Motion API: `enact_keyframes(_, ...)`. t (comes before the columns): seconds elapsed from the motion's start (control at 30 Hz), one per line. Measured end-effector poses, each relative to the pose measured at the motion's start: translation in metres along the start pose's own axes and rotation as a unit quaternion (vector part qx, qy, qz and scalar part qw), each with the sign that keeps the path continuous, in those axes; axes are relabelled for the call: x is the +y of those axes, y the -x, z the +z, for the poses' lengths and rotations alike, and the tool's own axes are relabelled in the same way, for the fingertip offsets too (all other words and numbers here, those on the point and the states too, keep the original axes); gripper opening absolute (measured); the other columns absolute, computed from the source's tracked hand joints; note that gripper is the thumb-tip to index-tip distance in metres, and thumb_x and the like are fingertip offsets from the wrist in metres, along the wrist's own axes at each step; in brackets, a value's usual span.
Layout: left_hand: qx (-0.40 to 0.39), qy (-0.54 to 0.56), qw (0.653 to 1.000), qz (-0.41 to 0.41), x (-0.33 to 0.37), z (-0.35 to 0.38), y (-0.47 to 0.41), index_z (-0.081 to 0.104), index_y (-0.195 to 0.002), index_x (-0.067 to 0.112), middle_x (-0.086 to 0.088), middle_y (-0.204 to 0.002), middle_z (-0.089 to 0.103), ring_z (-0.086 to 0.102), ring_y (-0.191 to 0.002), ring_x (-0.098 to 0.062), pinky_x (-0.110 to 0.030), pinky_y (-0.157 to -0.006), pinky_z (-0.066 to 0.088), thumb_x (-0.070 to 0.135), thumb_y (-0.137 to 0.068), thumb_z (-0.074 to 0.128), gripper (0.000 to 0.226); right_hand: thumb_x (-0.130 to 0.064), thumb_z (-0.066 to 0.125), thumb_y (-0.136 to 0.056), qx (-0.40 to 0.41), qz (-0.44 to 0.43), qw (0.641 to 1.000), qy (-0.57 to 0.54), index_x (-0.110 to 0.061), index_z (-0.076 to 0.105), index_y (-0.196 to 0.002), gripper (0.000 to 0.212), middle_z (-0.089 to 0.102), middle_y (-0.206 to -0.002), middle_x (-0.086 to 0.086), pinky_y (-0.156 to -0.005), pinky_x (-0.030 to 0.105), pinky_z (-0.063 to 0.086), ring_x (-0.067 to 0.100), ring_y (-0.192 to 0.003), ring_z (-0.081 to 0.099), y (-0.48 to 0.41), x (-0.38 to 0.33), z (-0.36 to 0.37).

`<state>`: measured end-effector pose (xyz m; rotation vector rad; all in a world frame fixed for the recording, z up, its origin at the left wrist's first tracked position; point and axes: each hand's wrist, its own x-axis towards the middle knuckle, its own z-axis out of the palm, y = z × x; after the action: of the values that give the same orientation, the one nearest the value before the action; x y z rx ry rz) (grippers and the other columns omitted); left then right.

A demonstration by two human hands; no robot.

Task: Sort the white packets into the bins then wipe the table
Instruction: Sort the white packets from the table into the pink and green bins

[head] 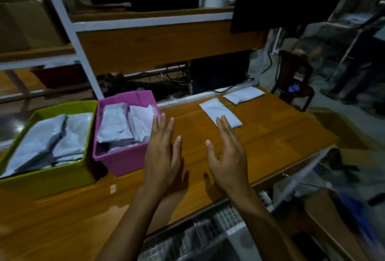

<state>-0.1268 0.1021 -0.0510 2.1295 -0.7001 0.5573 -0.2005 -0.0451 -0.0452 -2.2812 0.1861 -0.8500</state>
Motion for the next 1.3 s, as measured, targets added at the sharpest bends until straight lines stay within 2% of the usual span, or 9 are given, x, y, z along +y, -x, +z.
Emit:
enact_keyframes(0.13, -0.038, 0.008, 0.999, -0.016, -0.001, 0.046, -0.003, 0.032, -0.148, 0.016, 0.001, -0.159, 0.017, 0.004, -0.149, -0.01, -0.03, -0.118, 0.016, 0.041, -0.099, 0.034, 0.055, -0.038, 0.045, -0.094, 0.0, 0.033, 0.999, 0.02, -0.022, 0.026, -0.15, 0.061, 0.027, -0.157, -0.002, -0.112, 0.036, 0.034, 0.012, -0.143, 0.025, -0.009, 0.046, -0.007)
enact_keyframes(0.4, -0.079, 0.019, 0.996, -0.045, -0.02, 0.137, -0.064, 0.029, -0.15, 0.017, 0.0, -0.161, 0.012, 0.001, -0.149, -0.014, -0.035, -0.118, 0.013, 0.045, -0.098, 0.031, 0.059, -0.036, 0.047, -0.096, -0.016, 0.093, 0.994, 0.049, -0.018, 0.031, -0.149, 0.059, 0.024, -0.159, 0.001, -0.112, 0.036, 0.032, 0.018, -0.144, 0.024, -0.07, 0.136, -0.006)
enact_keyframes(0.7, -0.114, 0.005, 0.99, -0.087, -0.049, 0.232, -0.156, 0.026, -0.15, 0.018, -0.002, -0.161, 0.011, 0.005, -0.149, -0.017, -0.032, -0.117, 0.01, 0.048, -0.097, 0.03, 0.061, -0.03, 0.052, -0.097, -0.027, 0.153, 0.985, 0.069, -0.017, 0.034, -0.148, 0.055, 0.024, -0.159, 0.003, -0.111, 0.036, 0.03, 0.022, -0.144, 0.024, -0.167, 0.213, -0.001)
enact_keyframes(0.87, -0.102, -0.026, 0.984, -0.141, -0.081, 0.286, -0.204, 0.03, -0.149, 0.012, -0.008, -0.16, 0.015, 0.006, -0.148, -0.021, -0.035, -0.118, 0.009, 0.039, -0.101, 0.039, 0.056, -0.023, 0.055, -0.094, -0.043, 0.179, 0.98, 0.074, -0.013, 0.043, -0.142, 0.05, 0.031, -0.155, 0.01, -0.109, 0.038, 0.033, 0.029, -0.141, 0.029, -0.234, 0.272, 0.004)
enact_keyframes(0.97, -0.107, -0.043, 0.977, -0.18, -0.087, 0.32, -0.223, 0.033, -0.147, 0.011, -0.012, -0.157, 0.025, 0.016, -0.146, -0.026, -0.036, -0.117, 0.017, 0.037, -0.101, 0.04, 0.054, -0.029, 0.054, -0.096, -0.08, 0.193, 0.973, 0.099, -0.014, 0.039, -0.145, 0.053, 0.028, -0.156, 0.012, -0.111, 0.041, 0.032, 0.03, -0.142, 0.027, -0.279, 0.315, 0.016)
enact_keyframes(1.03, -0.102, -0.063, 0.965, -0.233, -0.086, 0.342, -0.228, 0.04, -0.142, 0.011, -0.017, -0.145, 0.038, 0.034, -0.134, -0.031, -0.036, -0.108, 0.032, 0.036, -0.099, 0.043, 0.049, -0.034, 0.052, -0.097, -0.105, 0.21, 0.965, 0.119, -0.014, 0.039, -0.145, 0.054, 0.027, -0.156, 0.012, -0.11, 0.042, 0.032, 0.032, -0.141, 0.028, -0.31, 0.34, 0.026)
enact_keyframes(1.1, -0.111, -0.08, 0.956, -0.26, -0.087, 0.365, -0.225, 0.045, -0.133, 0.011, -0.017, -0.134, 0.044, 0.041, -0.122, -0.032, -0.037, -0.098, 0.039, 0.04, -0.097, 0.041, 0.046, -0.036, 0.051, -0.097, -0.132, 0.213, 0.957, 0.143, -0.014, 0.038, -0.145, 0.055, 0.029, -0.155, 0.015, -0.109, 0.043, 0.033, 0.035, -0.139, 0.031, -0.337, 0.364, 0.038)
enact_keyframes(1.2, -0.16, -0.127, 0.947, -0.249, -0.093, 0.401, -0.211, 0.045, -0.134, 0.012, -0.021, -0.134, 0.047, 0.041, -0.123, -0.034, -0.041, -0.102, 0.038, 0.045, -0.097, 0.035, 0.051, -0.044, 0.044, -0.098, -0.221, 0.221, 0.931, 0.19, -0.019, 0.026, -0.15, 0.061, 0.016, -0.159, 0.015, -0.112, 0.048, 0.027, 0.037, -0.142, 0.02, -0.366, 0.402, 0.061)
enact_keyframes(1.3, -0.181, -0.188, 0.932, -0.25, -0.098, 0.418, -0.207, 0.032, -0.148, 0.02, -0.014, -0.154, 0.028, 0.023, -0.143, -0.029, -0.044, -0.116, 0.024, 0.046, -0.1, 0.026, 0.055, -0.059, 0.029, -0.097, -0.32, 0.219, 0.891, 0.238, -0.027, 0.009, -0.153, 0.067, -0.009, -0.161, 0.013, -0.117, 0.056, 0.008, 0.037, -0.147, -0.007, -0.385, 0.433, 0.083)
